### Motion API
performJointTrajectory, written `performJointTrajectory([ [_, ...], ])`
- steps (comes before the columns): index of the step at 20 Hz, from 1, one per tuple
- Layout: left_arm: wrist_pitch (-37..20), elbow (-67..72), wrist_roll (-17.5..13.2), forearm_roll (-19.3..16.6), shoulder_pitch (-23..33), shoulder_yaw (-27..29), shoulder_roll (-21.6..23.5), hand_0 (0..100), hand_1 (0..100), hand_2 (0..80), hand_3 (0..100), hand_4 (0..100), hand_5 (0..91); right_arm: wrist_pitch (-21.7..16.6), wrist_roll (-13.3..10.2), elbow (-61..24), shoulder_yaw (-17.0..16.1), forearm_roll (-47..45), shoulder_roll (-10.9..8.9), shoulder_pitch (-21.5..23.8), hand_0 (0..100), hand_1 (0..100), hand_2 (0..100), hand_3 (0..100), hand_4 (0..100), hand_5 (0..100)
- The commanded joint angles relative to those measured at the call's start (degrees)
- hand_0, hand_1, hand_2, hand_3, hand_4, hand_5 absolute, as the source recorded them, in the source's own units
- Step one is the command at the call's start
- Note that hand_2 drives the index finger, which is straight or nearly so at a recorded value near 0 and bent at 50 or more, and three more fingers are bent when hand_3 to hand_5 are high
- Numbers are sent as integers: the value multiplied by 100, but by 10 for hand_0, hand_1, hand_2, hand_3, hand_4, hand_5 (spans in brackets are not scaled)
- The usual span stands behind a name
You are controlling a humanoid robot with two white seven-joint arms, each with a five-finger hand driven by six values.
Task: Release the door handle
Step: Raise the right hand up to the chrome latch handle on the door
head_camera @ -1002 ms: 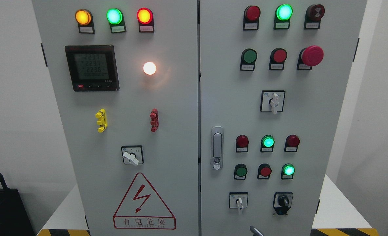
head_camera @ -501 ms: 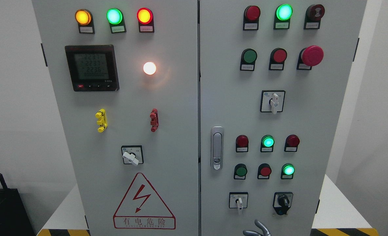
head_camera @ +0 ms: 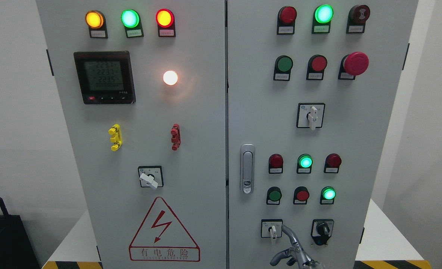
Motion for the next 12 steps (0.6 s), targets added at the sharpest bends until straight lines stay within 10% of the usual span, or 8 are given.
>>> performJointTrajectory([
  [1,1,96,-3,0,0,62,0,120,389,0,0,0,0,6,-307,575,125,1904,599,-375,298,384,0,1000,936,987],
  [12,1,96,-3,0,0,62,0,120,389,0,0,0,0,875,-291,1147,248,3312,776,-1043,283,384,0,1000,1000,1000],
])
